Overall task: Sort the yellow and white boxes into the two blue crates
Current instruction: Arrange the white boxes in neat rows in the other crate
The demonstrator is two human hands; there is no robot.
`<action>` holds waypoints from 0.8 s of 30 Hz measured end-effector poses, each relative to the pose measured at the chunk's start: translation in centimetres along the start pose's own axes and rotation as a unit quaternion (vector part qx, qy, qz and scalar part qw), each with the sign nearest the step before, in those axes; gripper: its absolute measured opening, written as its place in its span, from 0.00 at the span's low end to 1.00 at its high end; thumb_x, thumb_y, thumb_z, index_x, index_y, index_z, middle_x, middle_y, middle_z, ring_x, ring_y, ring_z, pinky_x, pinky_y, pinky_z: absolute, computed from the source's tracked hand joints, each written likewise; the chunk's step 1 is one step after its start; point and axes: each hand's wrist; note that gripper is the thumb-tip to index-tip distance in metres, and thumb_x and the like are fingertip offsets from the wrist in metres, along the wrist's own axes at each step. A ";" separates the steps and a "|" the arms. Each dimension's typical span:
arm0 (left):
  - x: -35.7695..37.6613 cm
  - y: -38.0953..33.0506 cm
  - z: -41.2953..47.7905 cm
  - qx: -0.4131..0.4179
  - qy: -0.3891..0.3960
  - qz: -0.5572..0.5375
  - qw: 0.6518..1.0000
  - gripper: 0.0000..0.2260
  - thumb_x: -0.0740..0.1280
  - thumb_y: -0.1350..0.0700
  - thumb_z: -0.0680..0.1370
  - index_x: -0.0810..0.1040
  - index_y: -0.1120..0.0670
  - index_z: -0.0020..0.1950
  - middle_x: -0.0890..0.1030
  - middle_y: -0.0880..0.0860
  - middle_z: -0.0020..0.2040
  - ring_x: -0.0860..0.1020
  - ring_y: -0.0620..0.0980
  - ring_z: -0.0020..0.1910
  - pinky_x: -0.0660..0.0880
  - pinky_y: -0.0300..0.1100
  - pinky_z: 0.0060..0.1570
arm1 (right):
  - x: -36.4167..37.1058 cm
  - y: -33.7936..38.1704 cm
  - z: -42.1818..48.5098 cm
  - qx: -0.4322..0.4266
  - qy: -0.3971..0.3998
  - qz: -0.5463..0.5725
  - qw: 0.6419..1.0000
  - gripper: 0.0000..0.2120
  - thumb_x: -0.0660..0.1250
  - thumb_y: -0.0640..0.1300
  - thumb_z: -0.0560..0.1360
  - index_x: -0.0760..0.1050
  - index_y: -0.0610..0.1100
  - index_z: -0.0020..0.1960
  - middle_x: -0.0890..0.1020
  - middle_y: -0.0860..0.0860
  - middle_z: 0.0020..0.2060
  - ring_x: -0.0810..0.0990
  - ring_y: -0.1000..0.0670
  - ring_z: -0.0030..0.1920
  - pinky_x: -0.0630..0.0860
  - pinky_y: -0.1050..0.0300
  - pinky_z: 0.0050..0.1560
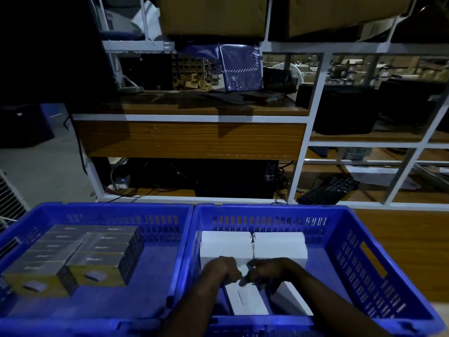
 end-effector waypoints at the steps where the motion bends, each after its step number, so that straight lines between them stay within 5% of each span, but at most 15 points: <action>1: 0.0 0.0 0.0 0.004 -0.008 -0.003 1.000 0.22 0.63 0.50 0.78 0.70 0.59 0.70 0.75 0.59 0.65 0.78 0.57 0.58 0.74 0.45 0.51 | 0.0 -0.1 0.2 -0.008 -0.009 0.017 1.000 0.36 0.76 0.53 0.64 0.63 0.49 0.67 0.75 0.50 0.40 0.77 0.51 0.35 0.79 0.53 0.40; 5: 0.0 0.1 0.1 0.018 -0.066 -0.019 0.998 0.23 0.63 0.47 0.77 0.71 0.59 0.67 0.75 0.60 0.65 0.76 0.59 0.60 0.74 0.46 0.54 | -0.6 -1.2 0.2 -0.043 -0.061 0.099 0.992 0.36 0.78 0.46 0.61 0.68 0.41 0.64 0.78 0.44 0.43 0.78 0.45 0.39 0.79 0.42 0.45; 8: -0.3 0.0 0.4 0.039 -0.118 -0.062 0.990 0.19 0.66 0.44 0.73 0.78 0.59 0.52 0.80 0.59 0.53 0.80 0.59 0.52 0.74 0.44 0.44 | -1.2 -1.2 -0.3 -0.052 -0.089 0.106 0.989 0.28 0.77 0.41 0.67 0.70 0.41 0.63 0.78 0.46 0.40 0.79 0.48 0.35 0.81 0.47 0.37; 11: -0.3 -0.3 0.8 0.068 -0.158 -0.101 0.980 0.18 0.67 0.43 0.70 0.76 0.59 0.36 0.80 0.56 0.39 0.80 0.56 0.42 0.76 0.45 0.38 | -1.5 -1.3 -0.5 -0.066 -0.113 0.075 0.989 0.26 0.75 0.45 0.70 0.71 0.46 0.65 0.78 0.50 0.49 0.80 0.52 0.42 0.80 0.58 0.39; 15: -0.3 -0.3 1.0 0.126 -0.149 -0.150 0.969 0.15 0.69 0.50 0.71 0.84 0.62 0.43 0.84 0.57 0.42 0.83 0.55 0.45 0.80 0.47 0.46 | -1.8 -1.4 -0.6 -0.067 -0.112 0.070 0.989 0.27 0.74 0.50 0.70 0.71 0.47 0.66 0.80 0.43 0.51 0.80 0.48 0.41 0.81 0.53 0.43; 19: -0.4 0.0 0.8 0.160 -0.195 -0.196 0.948 0.10 0.72 0.49 0.72 0.85 0.54 0.48 0.84 0.53 0.50 0.82 0.49 0.49 0.80 0.41 0.49 | -2.0 -1.1 -1.5 -0.105 -0.131 0.072 0.983 0.19 0.70 0.47 0.75 0.73 0.42 0.63 0.77 0.51 0.39 0.74 0.56 0.34 0.71 0.67 0.32; 24: -1.1 0.0 0.1 0.163 -0.289 -0.243 0.911 0.26 0.69 0.43 0.75 0.69 0.48 0.71 0.67 0.55 0.71 0.73 0.53 0.66 0.73 0.44 0.62 | -2.3 -0.8 -1.6 -0.211 -0.204 0.201 0.935 0.21 0.65 0.61 0.75 0.73 0.49 0.63 0.79 0.44 0.47 0.77 0.50 0.42 0.76 0.58 0.41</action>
Point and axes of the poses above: each hand's wrist, its own z-axis towards the middle knuckle, its own x-axis out of the palm, y = z × x
